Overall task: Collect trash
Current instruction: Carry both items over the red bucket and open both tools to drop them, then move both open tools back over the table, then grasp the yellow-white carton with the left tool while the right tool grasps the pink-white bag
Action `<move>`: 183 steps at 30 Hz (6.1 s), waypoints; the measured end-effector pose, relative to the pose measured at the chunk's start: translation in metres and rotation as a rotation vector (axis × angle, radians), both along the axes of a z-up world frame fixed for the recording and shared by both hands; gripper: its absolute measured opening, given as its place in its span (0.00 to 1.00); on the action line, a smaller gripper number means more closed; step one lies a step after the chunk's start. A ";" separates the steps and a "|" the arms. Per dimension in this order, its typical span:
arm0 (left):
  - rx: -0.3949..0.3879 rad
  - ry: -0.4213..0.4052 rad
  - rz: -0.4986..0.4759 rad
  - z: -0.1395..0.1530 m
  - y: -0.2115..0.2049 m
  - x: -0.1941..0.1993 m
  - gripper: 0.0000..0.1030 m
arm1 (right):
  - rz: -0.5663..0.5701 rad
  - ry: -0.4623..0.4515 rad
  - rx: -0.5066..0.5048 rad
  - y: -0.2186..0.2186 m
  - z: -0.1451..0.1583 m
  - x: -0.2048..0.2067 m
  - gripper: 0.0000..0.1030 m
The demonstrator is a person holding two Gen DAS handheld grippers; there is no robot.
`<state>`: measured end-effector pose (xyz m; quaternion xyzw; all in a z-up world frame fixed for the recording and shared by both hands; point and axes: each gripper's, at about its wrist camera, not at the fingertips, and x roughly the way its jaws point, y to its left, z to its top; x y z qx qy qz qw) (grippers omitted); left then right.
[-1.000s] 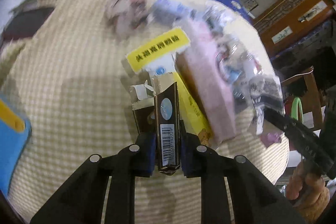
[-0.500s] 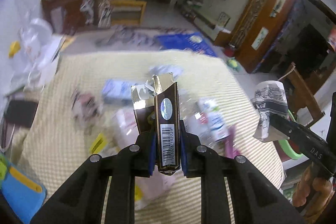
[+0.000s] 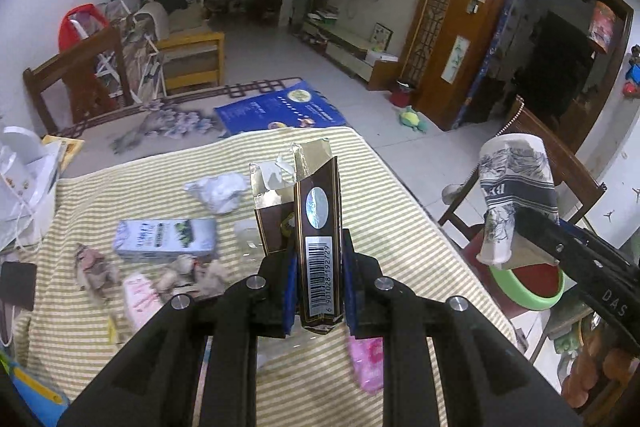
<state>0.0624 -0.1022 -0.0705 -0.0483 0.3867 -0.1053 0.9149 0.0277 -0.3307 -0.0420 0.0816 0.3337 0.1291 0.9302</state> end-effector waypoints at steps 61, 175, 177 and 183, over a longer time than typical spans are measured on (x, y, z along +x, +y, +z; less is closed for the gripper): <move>0.068 0.049 -0.145 0.001 -0.272 0.042 0.16 | -0.209 0.095 0.032 -0.262 -0.035 0.013 0.26; -0.078 0.421 0.323 -0.159 0.143 -0.019 0.46 | 0.458 0.511 -0.093 0.189 -0.130 0.000 0.49; -0.078 0.414 0.333 -0.157 0.145 -0.021 0.45 | 0.458 0.523 -0.092 0.192 -0.135 0.002 0.53; -0.075 0.399 0.332 -0.150 0.149 -0.030 0.45 | 0.481 0.554 -0.127 0.214 -0.152 0.013 0.62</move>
